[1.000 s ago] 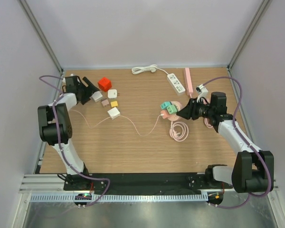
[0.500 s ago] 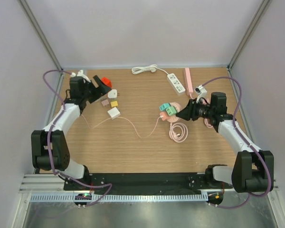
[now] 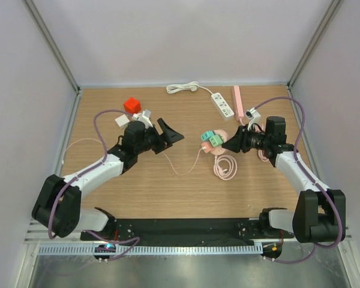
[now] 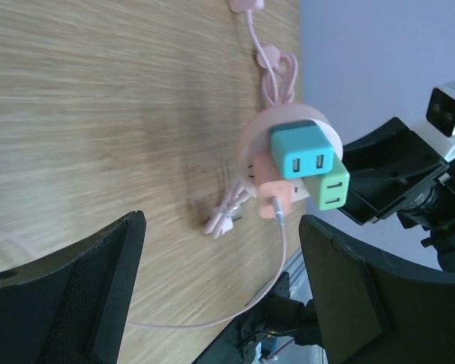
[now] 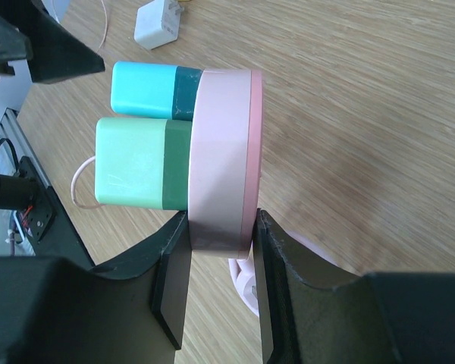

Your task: Pull the plug off the socket

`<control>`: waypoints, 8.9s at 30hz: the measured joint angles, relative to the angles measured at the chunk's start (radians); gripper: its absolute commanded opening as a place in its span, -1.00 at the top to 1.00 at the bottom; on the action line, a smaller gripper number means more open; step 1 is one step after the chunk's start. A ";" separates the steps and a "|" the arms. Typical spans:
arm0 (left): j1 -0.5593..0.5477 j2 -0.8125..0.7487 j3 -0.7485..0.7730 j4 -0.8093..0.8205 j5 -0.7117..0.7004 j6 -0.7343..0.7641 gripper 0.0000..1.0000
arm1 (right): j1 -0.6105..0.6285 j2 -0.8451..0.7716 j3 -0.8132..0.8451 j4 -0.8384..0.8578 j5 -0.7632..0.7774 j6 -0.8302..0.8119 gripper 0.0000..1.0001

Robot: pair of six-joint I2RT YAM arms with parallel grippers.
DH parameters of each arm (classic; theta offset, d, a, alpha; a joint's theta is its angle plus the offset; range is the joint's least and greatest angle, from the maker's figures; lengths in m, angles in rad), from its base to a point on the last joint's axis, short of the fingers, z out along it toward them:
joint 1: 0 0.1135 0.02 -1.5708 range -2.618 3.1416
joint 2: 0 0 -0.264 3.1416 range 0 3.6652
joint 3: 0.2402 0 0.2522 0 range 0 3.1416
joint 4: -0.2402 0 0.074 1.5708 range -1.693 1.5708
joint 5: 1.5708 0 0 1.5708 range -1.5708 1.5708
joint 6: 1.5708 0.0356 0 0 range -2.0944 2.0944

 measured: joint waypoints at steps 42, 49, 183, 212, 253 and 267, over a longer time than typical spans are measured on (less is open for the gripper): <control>-0.403 0.372 0.253 0.110 -0.346 -0.158 0.48 | -0.026 0.000 0.001 -0.014 -0.005 -0.009 0.98; -0.404 0.380 0.262 0.122 -0.357 -0.155 1.00 | -0.031 0.000 0.002 -0.013 0.000 -0.010 0.98; 0.753 0.389 0.354 -0.373 0.108 0.435 -0.80 | 0.013 -0.063 0.007 -0.036 0.177 -0.010 0.98; 0.047 -0.049 0.259 -0.241 0.162 0.686 -0.99 | 0.013 -0.028 0.007 -0.027 0.042 -0.012 0.98; -0.427 0.361 0.413 -0.173 -0.323 0.910 0.58 | 0.002 0.041 0.007 0.033 -0.032 0.040 0.98; -0.418 0.350 0.361 -0.048 -0.314 0.842 0.15 | -0.013 0.066 0.007 0.078 -0.068 0.089 0.98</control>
